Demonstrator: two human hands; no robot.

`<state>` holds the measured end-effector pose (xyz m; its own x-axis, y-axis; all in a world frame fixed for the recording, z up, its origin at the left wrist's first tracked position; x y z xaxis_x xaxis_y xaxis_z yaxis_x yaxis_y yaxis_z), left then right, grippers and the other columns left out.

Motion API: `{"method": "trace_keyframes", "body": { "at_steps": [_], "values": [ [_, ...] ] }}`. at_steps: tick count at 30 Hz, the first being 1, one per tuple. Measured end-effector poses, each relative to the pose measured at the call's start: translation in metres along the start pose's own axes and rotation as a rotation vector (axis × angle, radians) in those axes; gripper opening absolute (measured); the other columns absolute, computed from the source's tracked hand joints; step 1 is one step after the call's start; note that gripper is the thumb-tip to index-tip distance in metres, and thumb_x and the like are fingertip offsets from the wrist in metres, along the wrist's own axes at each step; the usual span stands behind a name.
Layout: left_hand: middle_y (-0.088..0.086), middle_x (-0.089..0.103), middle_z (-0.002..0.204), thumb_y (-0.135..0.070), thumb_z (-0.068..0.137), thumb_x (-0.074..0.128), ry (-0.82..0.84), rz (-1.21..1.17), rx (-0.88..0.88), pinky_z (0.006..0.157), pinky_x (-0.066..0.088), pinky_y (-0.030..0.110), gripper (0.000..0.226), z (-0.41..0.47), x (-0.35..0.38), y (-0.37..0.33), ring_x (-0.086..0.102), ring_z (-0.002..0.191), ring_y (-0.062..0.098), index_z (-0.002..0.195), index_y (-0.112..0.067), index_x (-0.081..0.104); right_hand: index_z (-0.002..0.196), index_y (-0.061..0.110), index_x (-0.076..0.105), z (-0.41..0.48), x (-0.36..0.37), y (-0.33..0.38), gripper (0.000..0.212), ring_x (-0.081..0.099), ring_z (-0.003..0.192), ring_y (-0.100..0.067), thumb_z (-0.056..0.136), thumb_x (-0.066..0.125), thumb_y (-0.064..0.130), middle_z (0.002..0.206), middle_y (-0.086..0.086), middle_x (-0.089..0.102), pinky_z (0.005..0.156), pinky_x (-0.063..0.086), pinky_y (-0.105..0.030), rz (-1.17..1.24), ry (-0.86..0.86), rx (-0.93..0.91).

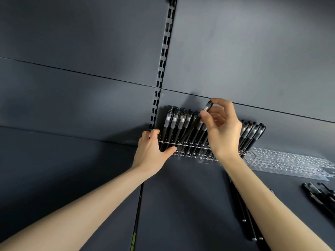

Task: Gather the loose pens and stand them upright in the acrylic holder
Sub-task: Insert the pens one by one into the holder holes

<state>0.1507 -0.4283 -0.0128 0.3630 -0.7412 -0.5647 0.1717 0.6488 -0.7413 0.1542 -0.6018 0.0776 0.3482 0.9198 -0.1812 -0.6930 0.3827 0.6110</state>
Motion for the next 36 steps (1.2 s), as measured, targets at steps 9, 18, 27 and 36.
{"method": "trace_keyframes", "body": {
  "at_steps": [9,18,27,36],
  "values": [
    [0.006,0.047,0.121,-0.04,0.087,0.063,-0.052,-0.049,-0.001,0.082,0.043,0.03,0.047,0.004,-0.001,0.008,0.052,0.107,0.024,0.122,-0.012,0.049,0.112,0.017,0.058,-0.01,0.018,-0.012,0.023,0.066,0.079,-0.012,0.089,0.064,0.015,0.079,0.009,0.065,0.076,0.054,-0.026,-0.145,0.189,0.006],
    [0.005,0.048,0.12,-0.041,0.087,0.063,-0.066,-0.044,-0.014,0.083,0.044,0.033,0.046,0.005,-0.001,0.008,0.053,0.106,0.024,0.12,-0.013,0.05,0.111,0.017,0.059,-0.001,0.02,-0.011,0.023,0.066,0.068,-0.012,0.09,0.062,0.008,0.074,0.008,0.069,0.075,0.055,-0.039,-0.244,0.344,0.051],
    [0.007,0.047,0.122,-0.041,0.088,0.062,-0.076,-0.014,-0.028,0.079,0.042,0.03,0.048,0.003,-0.001,0.006,0.053,0.106,0.026,0.123,-0.012,0.048,0.113,0.016,0.062,-0.007,0.018,-0.012,0.025,0.067,0.076,-0.014,0.089,0.063,0.008,0.078,0.006,0.068,0.076,0.05,-0.017,-0.277,0.3,0.023],
    [0.012,0.046,0.117,-0.036,0.083,0.068,-0.162,0.008,-0.077,0.077,0.047,0.041,0.052,-0.004,-0.004,0.001,0.052,0.103,0.031,0.113,-0.004,0.042,0.105,0.013,0.065,-0.017,-0.001,-0.01,0.015,0.057,0.07,0.003,0.091,0.061,0.016,0.08,0.008,0.064,0.066,0.046,-0.01,-0.334,0.232,0.076]
  ]
}}
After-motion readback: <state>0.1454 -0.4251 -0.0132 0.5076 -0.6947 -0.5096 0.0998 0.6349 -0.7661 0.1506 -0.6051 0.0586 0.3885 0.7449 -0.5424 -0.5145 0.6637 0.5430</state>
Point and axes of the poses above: each hand's wrist, its own z-axis towards the middle knuckle, its own x-axis out of the palm, y = z × x, the point moved 5 cm from there along z, towards the middle knuckle
